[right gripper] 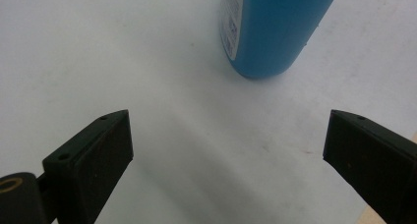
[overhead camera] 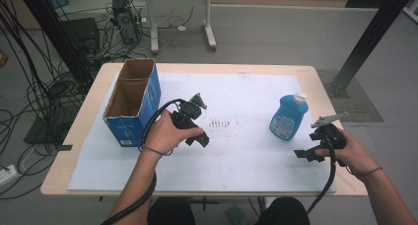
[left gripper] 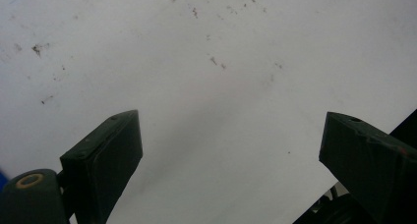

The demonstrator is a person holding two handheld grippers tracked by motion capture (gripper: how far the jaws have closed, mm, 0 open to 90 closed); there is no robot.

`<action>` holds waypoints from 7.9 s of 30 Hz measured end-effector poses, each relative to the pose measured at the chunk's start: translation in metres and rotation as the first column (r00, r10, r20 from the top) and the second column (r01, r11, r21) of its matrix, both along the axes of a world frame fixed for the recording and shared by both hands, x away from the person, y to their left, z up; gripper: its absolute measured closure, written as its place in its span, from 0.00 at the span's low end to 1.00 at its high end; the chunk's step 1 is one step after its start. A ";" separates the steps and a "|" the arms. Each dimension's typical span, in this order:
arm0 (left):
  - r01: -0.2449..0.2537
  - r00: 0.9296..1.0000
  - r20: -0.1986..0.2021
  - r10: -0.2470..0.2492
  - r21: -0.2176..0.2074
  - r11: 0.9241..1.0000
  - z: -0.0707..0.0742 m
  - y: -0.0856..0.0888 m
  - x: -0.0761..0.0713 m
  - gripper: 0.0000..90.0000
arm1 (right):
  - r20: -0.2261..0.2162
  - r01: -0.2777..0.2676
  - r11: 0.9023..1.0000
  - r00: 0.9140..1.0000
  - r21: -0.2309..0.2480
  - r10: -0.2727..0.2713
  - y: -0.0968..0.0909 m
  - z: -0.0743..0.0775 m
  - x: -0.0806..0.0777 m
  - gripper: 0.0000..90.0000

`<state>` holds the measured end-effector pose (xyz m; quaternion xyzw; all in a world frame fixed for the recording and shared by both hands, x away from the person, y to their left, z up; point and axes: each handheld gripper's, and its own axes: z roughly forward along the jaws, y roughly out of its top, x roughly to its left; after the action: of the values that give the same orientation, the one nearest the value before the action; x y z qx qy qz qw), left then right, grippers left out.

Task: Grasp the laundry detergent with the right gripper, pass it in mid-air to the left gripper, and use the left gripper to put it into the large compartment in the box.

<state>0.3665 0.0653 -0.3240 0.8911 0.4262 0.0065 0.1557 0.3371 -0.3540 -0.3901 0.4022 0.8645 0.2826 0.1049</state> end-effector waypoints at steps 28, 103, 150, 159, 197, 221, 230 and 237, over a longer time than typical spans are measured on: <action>-0.018 1.000 -0.017 0.018 0.003 1.000 -0.003 0.004 0.001 0.10 | 0.128 0.026 0.996 0.991 0.085 -0.037 -0.005 -0.028 0.009 0.05; -0.050 0.998 -0.024 0.050 -0.010 0.999 0.001 0.014 -0.004 0.10 | 0.408 -0.070 0.925 0.908 0.374 -0.096 0.017 -0.047 0.046 0.03; -0.051 0.998 -0.036 0.051 -0.004 0.999 -0.001 0.012 -0.003 0.09 | 0.407 -0.064 0.922 0.907 0.383 -0.106 0.016 -0.045 0.047 0.04; -0.049 0.998 -0.035 0.048 -0.004 0.999 0.000 0.011 -0.003 0.10 | 0.407 -0.064 0.921 0.907 0.385 -0.107 0.015 -0.044 0.047 0.04; -0.039 0.999 -0.038 0.038 -0.021 0.999 0.002 0.011 -0.006 0.10 | 0.417 -0.072 0.917 0.903 0.391 -0.107 0.017 -0.041 0.046 0.04; -0.036 0.999 -0.037 0.036 -0.021 0.999 0.004 0.010 -0.007 0.10 | 0.461 -0.092 0.920 0.881 0.382 -0.103 0.018 -0.039 0.048 0.14; -0.038 0.999 -0.038 0.037 -0.022 0.999 0.004 0.011 -0.008 0.10 | 0.468 -0.094 0.922 0.878 0.377 -0.102 0.018 -0.039 0.049 0.28; -0.040 0.998 -0.039 0.039 -0.021 0.999 0.004 0.011 -0.007 0.10 | 0.469 -0.100 0.922 0.878 0.374 -0.096 0.018 -0.040 0.049 0.36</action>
<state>0.3596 0.0758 -0.3204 0.8807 0.4466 -0.0123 0.1571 0.3857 -0.3361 -0.4300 0.3316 0.7388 0.5383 0.2333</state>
